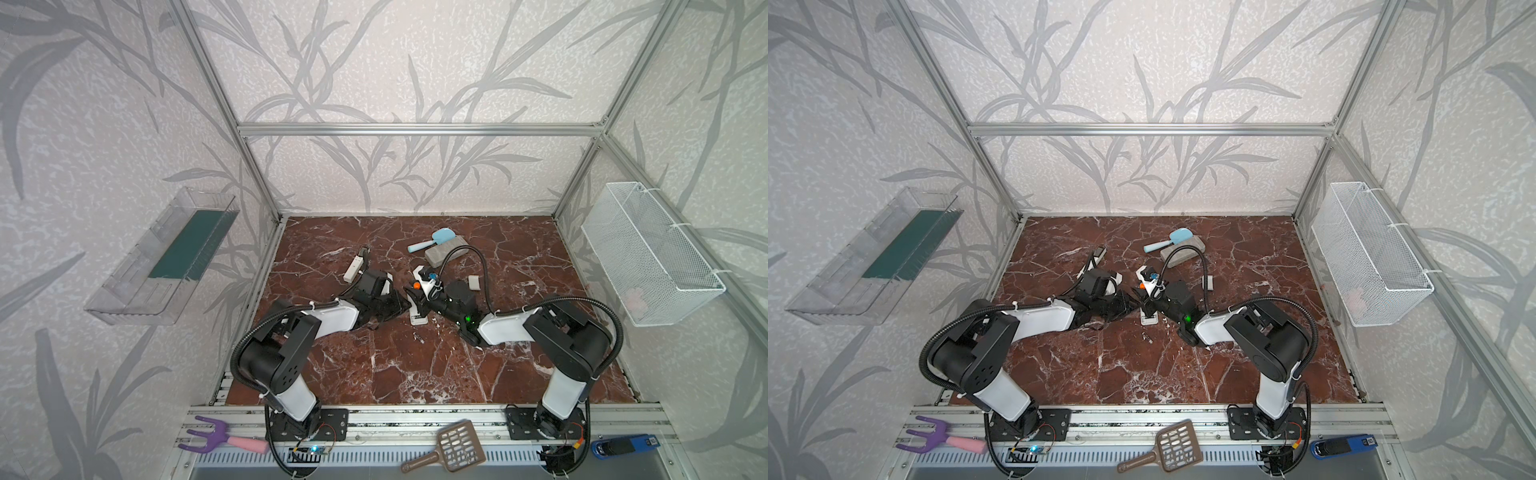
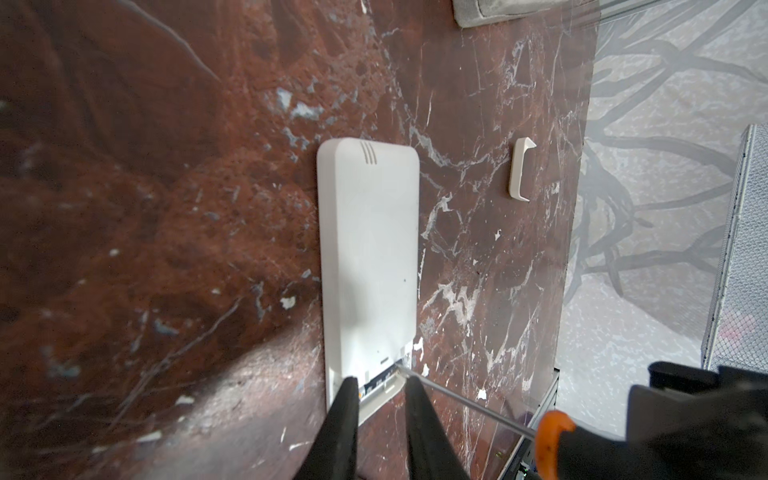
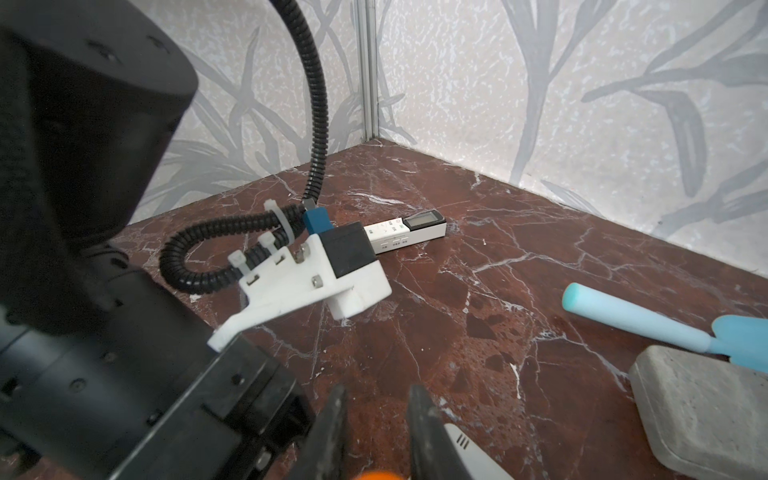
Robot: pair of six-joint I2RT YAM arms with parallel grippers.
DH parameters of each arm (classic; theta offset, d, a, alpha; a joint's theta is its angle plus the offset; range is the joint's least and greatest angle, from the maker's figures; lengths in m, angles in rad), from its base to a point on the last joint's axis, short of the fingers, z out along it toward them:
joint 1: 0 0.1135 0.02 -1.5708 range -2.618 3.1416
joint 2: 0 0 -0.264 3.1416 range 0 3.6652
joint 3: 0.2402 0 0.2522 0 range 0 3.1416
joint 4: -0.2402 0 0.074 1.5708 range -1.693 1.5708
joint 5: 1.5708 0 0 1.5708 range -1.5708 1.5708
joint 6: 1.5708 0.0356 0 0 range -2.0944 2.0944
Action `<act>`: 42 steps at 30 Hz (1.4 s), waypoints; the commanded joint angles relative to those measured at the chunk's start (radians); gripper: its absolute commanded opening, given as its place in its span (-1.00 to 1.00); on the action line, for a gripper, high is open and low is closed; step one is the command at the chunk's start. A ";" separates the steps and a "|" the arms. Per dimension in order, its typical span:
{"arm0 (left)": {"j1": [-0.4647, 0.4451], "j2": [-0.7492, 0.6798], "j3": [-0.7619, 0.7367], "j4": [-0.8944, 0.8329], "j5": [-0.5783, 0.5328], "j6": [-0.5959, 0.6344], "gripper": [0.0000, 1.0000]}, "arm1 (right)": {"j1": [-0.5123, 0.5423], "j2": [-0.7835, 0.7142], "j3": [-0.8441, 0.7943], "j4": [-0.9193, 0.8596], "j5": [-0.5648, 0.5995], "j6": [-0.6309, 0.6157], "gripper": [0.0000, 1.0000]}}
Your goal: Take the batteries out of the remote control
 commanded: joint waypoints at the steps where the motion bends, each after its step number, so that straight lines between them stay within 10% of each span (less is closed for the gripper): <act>1: -0.008 -0.036 -0.043 -0.016 -0.001 -0.016 -0.54 | 0.003 -0.017 -0.029 -0.018 -0.038 -0.066 -1.00; 17: -0.136 -0.063 -0.166 0.084 -0.063 -0.125 -0.61 | 0.003 0.013 -0.057 0.066 -0.086 -0.038 -1.00; 42: -0.078 0.066 -0.088 0.134 -0.061 -0.109 -0.64 | 0.003 -0.076 -0.037 -0.071 -0.068 -0.047 -1.00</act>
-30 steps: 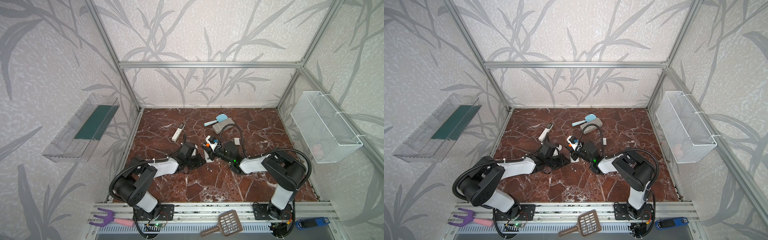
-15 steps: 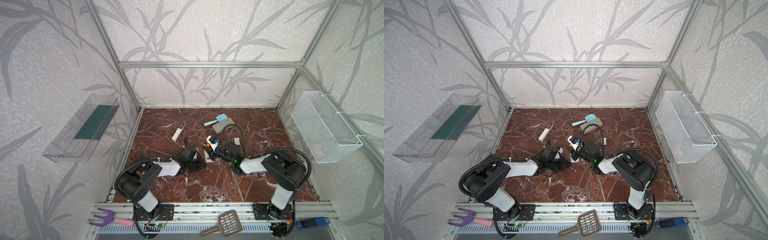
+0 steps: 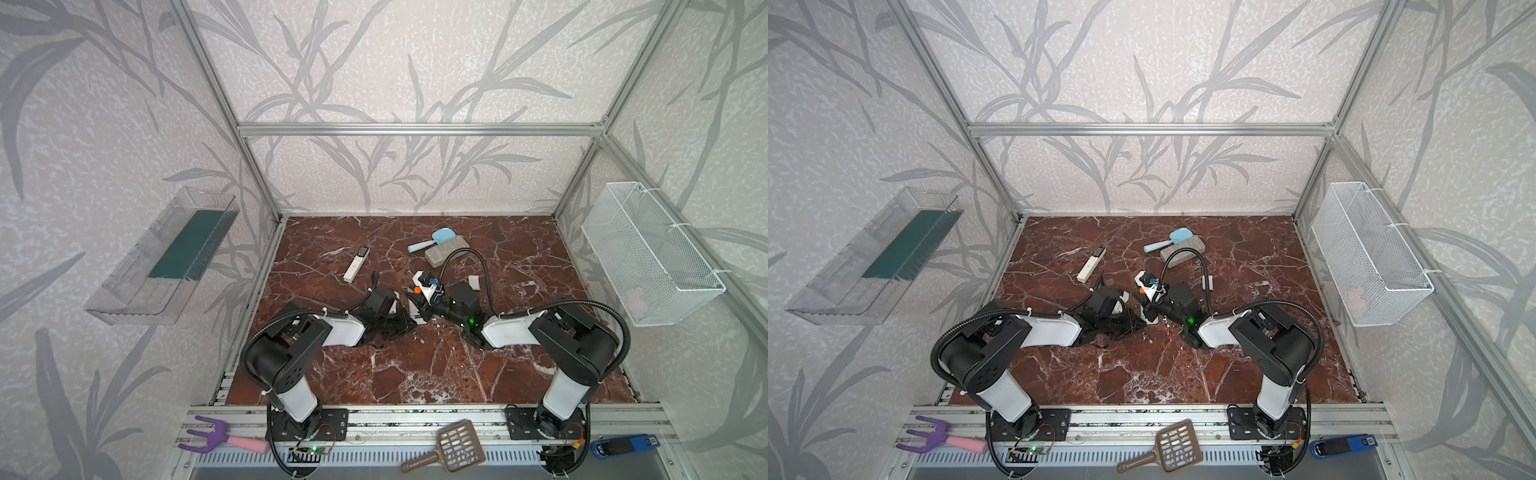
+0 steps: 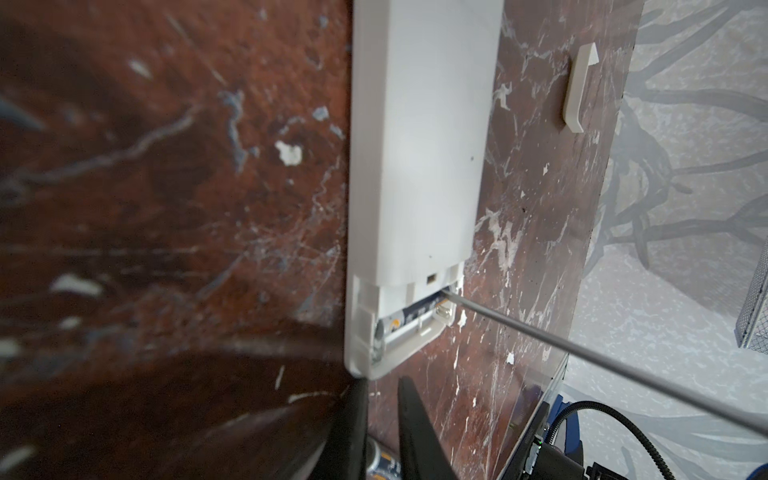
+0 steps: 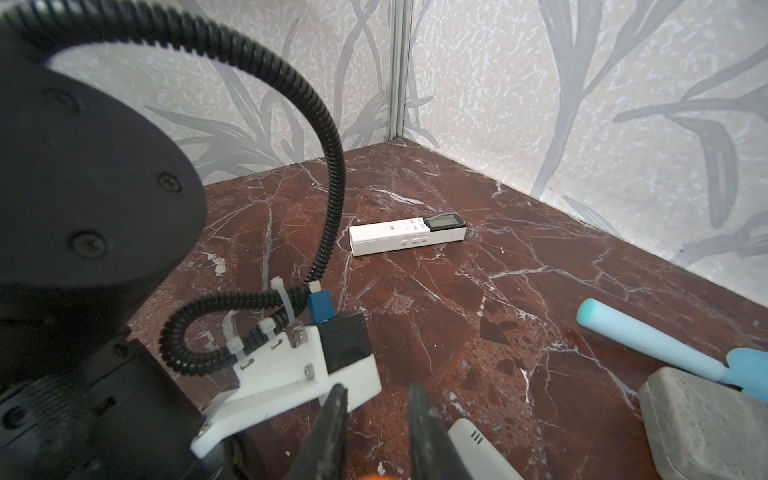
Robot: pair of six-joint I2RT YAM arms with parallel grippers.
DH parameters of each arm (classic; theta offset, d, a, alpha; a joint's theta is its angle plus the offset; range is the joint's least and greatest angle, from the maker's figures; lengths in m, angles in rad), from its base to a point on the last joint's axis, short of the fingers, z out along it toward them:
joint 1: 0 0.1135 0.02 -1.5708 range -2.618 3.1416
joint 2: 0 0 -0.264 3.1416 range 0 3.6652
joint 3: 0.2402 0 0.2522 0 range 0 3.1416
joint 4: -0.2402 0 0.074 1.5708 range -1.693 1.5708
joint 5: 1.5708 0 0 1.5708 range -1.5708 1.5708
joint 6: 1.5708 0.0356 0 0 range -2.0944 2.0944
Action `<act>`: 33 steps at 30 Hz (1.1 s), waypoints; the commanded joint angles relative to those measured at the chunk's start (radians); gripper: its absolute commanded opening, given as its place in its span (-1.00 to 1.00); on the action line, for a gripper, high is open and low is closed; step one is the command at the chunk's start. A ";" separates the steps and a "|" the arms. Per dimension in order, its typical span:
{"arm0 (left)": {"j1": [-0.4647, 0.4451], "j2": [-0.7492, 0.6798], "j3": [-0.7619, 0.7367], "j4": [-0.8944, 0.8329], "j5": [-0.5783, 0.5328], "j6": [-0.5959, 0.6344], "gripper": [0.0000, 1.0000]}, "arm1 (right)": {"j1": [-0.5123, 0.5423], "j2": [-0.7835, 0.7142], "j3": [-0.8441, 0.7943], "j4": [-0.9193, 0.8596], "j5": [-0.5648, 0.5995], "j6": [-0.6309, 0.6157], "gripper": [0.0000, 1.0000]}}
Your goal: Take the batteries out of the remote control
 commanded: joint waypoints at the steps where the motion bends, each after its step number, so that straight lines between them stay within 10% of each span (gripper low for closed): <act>1: 0.027 0.029 0.035 -0.005 -0.020 0.011 -0.64 | 0.003 -0.033 0.003 -0.055 -0.001 0.009 -1.00; 33: 0.116 0.086 0.118 -0.032 0.022 0.085 -0.64 | -0.076 0.178 0.470 -0.424 0.027 -0.060 -1.00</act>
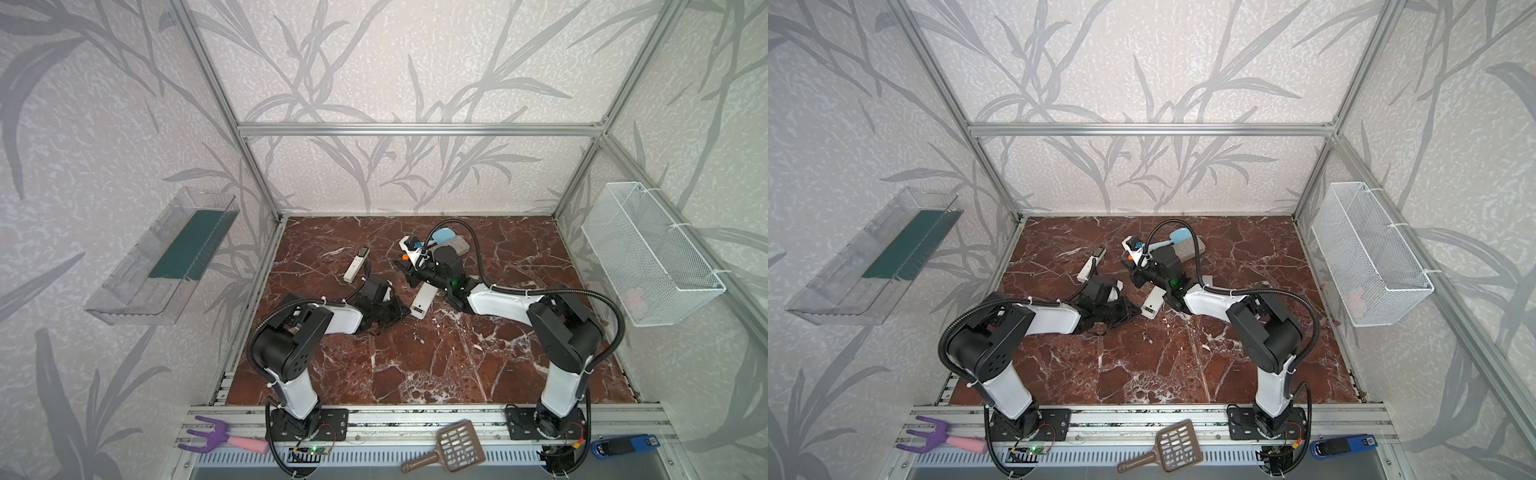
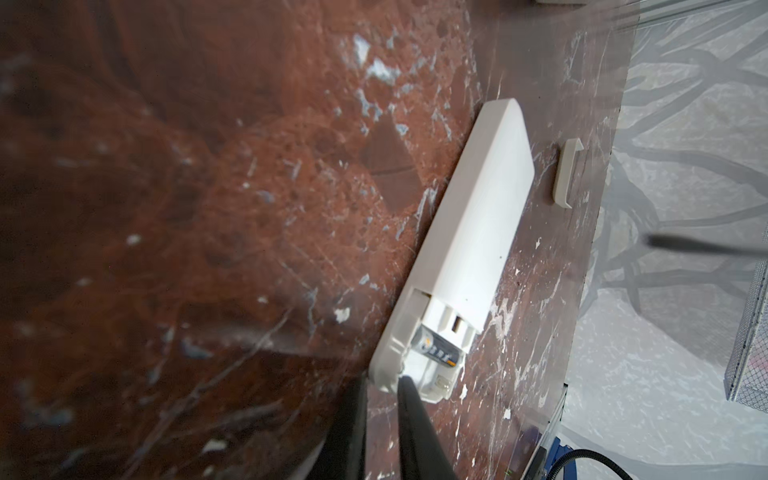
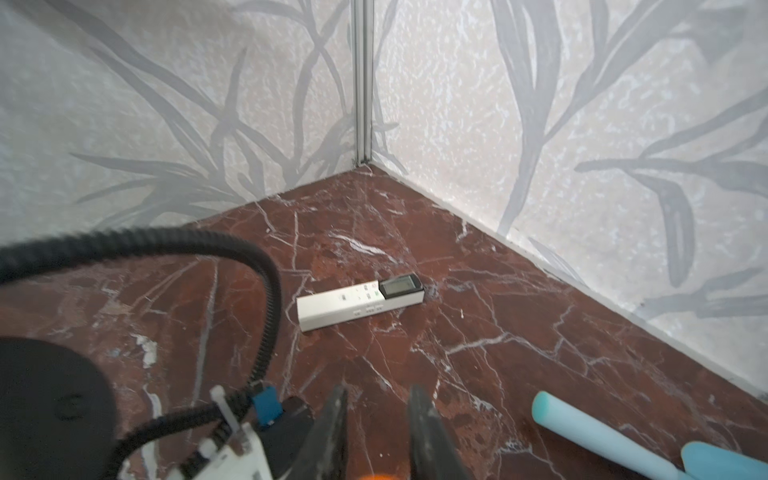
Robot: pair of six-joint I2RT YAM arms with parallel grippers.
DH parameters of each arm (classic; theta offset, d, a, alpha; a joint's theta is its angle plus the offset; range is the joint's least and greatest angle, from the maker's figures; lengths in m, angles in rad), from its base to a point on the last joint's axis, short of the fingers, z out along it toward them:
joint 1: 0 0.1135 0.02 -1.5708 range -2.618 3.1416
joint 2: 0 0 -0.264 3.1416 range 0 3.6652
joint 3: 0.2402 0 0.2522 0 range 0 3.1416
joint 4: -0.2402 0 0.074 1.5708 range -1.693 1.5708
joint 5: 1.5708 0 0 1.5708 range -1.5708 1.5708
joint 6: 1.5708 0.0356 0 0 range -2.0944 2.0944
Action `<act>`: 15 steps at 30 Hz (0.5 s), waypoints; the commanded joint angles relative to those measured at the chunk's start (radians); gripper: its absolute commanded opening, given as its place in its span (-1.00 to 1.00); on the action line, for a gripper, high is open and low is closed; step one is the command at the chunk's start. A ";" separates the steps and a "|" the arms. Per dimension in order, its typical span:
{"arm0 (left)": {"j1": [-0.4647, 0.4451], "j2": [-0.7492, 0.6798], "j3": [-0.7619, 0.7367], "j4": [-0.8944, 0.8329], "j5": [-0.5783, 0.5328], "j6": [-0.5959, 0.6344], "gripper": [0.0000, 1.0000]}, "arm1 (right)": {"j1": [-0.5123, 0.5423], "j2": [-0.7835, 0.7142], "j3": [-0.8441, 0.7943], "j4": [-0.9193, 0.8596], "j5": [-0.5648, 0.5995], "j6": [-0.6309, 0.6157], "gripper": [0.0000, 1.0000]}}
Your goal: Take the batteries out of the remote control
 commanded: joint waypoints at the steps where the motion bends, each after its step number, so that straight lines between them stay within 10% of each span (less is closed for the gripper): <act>1: 0.016 0.025 0.036 -0.011 0.007 0.025 -0.64 | -0.008 0.045 0.036 -0.073 0.022 -0.039 -1.00; 15: 0.027 0.034 0.048 -0.009 0.024 0.037 -0.64 | -0.014 -0.026 -0.047 -0.178 0.089 -0.070 -1.00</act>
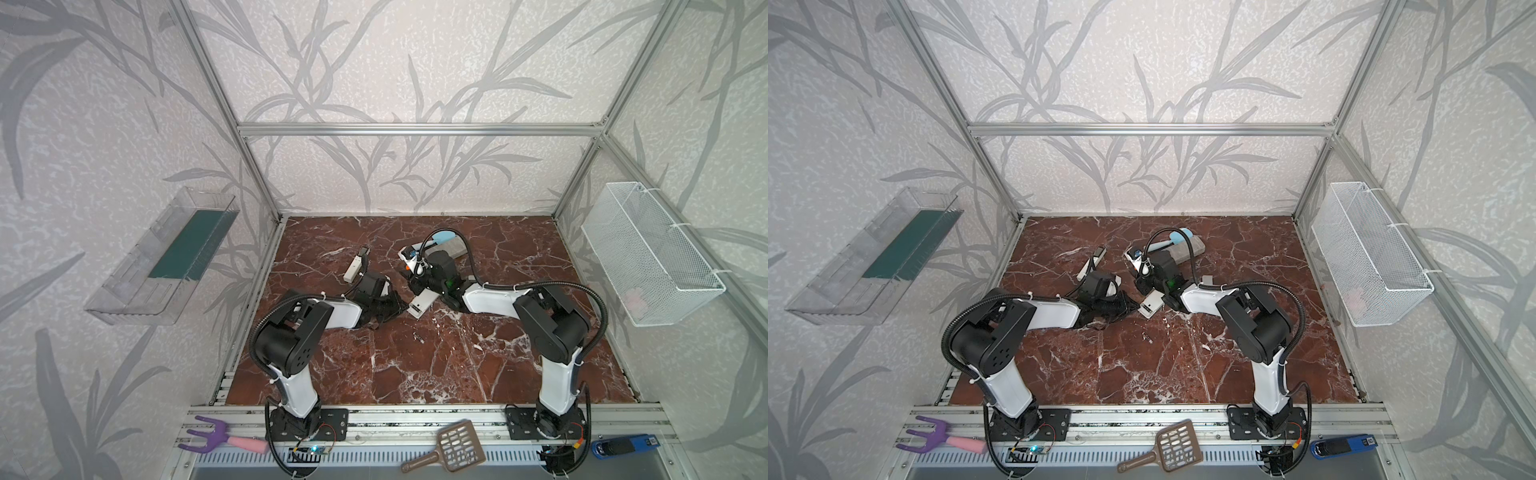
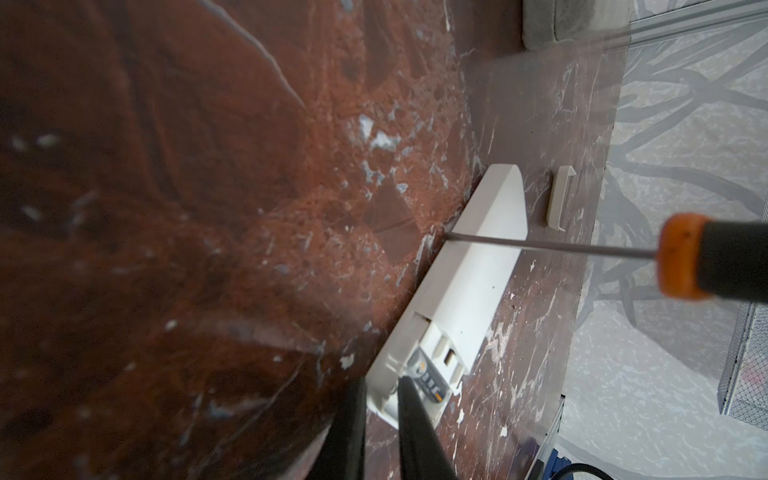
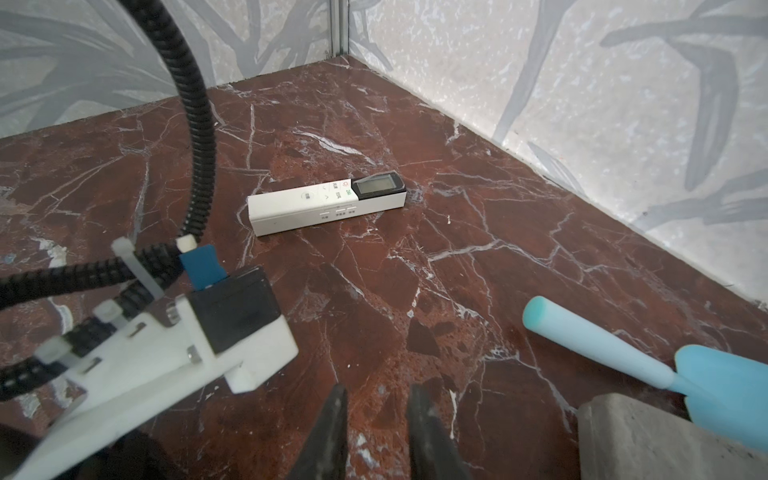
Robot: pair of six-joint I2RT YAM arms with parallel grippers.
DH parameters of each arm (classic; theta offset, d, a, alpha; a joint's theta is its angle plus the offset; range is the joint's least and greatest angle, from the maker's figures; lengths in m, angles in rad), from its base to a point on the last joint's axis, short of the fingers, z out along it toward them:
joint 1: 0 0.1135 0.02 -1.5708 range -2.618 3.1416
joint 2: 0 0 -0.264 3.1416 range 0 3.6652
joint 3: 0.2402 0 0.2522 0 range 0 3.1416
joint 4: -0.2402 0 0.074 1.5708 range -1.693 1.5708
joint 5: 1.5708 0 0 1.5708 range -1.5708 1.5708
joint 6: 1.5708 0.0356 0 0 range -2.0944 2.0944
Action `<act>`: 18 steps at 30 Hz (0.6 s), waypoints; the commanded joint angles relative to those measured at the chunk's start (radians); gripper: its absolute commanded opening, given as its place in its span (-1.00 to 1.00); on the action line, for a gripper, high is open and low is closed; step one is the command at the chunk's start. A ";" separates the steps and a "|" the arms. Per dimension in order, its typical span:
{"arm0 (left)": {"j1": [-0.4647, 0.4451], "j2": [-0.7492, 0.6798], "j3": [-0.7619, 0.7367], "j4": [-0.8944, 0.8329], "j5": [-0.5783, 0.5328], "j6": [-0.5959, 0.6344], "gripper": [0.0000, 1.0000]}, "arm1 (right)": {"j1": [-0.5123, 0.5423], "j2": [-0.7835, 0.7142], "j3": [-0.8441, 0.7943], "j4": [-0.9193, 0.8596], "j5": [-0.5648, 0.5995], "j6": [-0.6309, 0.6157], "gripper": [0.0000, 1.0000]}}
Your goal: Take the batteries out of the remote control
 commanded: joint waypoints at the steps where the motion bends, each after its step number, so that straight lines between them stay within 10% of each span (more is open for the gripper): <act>1: 0.002 0.008 0.007 0.002 0.009 0.019 -0.64 | -0.003 -0.071 -0.043 -0.064 0.032 0.004 -1.00; 18: -0.007 -0.048 -0.052 0.035 0.022 -0.011 -0.64 | 0.028 -0.179 -0.141 -0.085 0.052 0.102 -1.00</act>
